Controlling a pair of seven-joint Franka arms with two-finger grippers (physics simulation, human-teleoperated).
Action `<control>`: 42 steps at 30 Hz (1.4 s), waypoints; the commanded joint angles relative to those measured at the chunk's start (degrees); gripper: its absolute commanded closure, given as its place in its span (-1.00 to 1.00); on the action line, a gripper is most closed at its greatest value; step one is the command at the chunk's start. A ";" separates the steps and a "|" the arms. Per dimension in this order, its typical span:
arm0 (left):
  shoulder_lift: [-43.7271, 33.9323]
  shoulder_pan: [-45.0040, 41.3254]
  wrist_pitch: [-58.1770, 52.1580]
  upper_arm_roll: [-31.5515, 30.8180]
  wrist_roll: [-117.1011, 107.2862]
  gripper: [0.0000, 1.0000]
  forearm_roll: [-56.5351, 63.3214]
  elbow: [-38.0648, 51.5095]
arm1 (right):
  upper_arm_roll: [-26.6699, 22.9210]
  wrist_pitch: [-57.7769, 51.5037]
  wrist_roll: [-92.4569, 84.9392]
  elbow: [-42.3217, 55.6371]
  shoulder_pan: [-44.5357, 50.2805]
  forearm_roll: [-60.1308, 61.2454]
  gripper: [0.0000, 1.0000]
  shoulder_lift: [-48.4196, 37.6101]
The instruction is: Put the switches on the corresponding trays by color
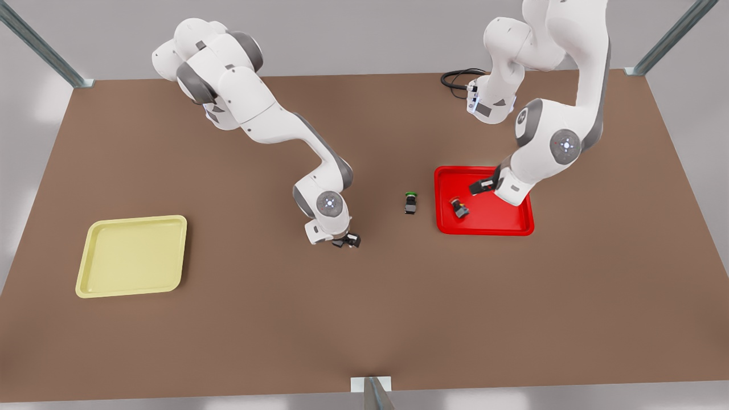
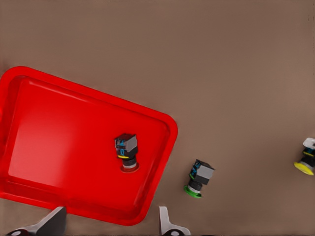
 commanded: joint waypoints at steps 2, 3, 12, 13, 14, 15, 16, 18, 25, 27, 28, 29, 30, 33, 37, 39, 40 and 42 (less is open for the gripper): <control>2.48 -0.55 -6.40 0.03 0.13 -1.00 4.29 9.38 | 0.00 0.00 -0.09 0.00 0.00 0.00 -0.83 0.00; 3.81 0.15 -11.68 0.20 0.21 -1.00 4.64 15.54 | 0.00 0.00 0.00 0.00 -0.09 0.09 -0.64 0.00; 3.63 22.13 -20.48 -9.90 21.31 -1.00 12.03 27.41 | -0.09 0.00 -0.44 0.00 0.00 0.00 -0.17 0.09; 3.81 22.13 -20.48 -9.99 21.40 -1.00 12.03 27.33 | -0.09 0.00 -0.44 0.00 0.00 0.00 -0.11 0.09; 4.16 22.22 -20.30 -10.08 21.57 -1.00 11.59 27.33 | -0.09 0.00 -0.44 0.00 -0.09 0.09 -0.07 0.09; 4.16 22.22 -19.95 -9.99 21.40 -1.00 11.06 27.33 | -0.09 0.00 -0.44 0.00 0.00 0.09 -0.04 0.09; 3.98 22.65 -20.04 -9.91 21.40 -1.00 11.41 27.41 | -0.09 0.00 -0.44 0.00 0.00 0.00 -0.01 0.00; 4.25 22.39 -20.12 -9.64 21.31 -1.00 11.59 28.56 | -0.09 -0.09 -0.44 0.00 0.00 0.00 0.13 0.00; 8.20 21.08 -18.81 -10.08 21.22 -1.00 13.52 28.56 | -0.09 -0.09 -0.35 0.00 -0.09 0.00 0.26 -0.09; 8.90 21.34 -17.93 -10.08 21.31 -1.00 13.43 28.47 | -0.09 -0.09 -0.35 0.00 0.00 0.00 0.26 -0.09; 8.90 21.34 -17.93 -10.08 21.31 -1.00 13.43 28.47 | -0.09 -0.18 -0.35 0.00 0.00 0.00 0.26 -0.18; 8.90 21.16 -18.10 -10.08 21.31 -1.00 13.43 28.47 | -0.09 -0.18 -0.44 0.00 -0.09 0.00 0.26 -0.18; 8.73 21.25 -18.02 -10.08 21.31 -1.00 13.43 28.56 | -0.09 -0.18 -0.44 0.00 0.00 0.00 0.26 -0.26; 8.73 21.25 -17.84 -10.08 21.31 -1.00 13.43 28.56 | -0.09 -0.53 -0.53 0.00 -0.18 0.00 0.26 -1.67; 8.73 21.34 -17.66 -10.08 21.31 -1.00 13.43 28.56 | -0.09 -0.97 -6.41 -0.35 -2.28 -0.44 0.26 -5.27; 8.73 21.43 -17.58 -10.08 21.31 -1.00 13.43 28.56 | -0.44 -3.69 -21.33 -0.53 -7.11 -0.44 0.26 -7.82; 8.82 21.43 -17.49 -10.08 21.31 -1.00 13.52 28.56 | -0.62 -7.29 -30.93 -0.61 -10.63 -0.44 0.26 -9.40; 8.99 21.51 -17.40 -10.08 21.31 -1.00 13.52 28.56 | -0.62 -12.03 -48.22 -0.70 -17.30 -0.53 0.26 -11.95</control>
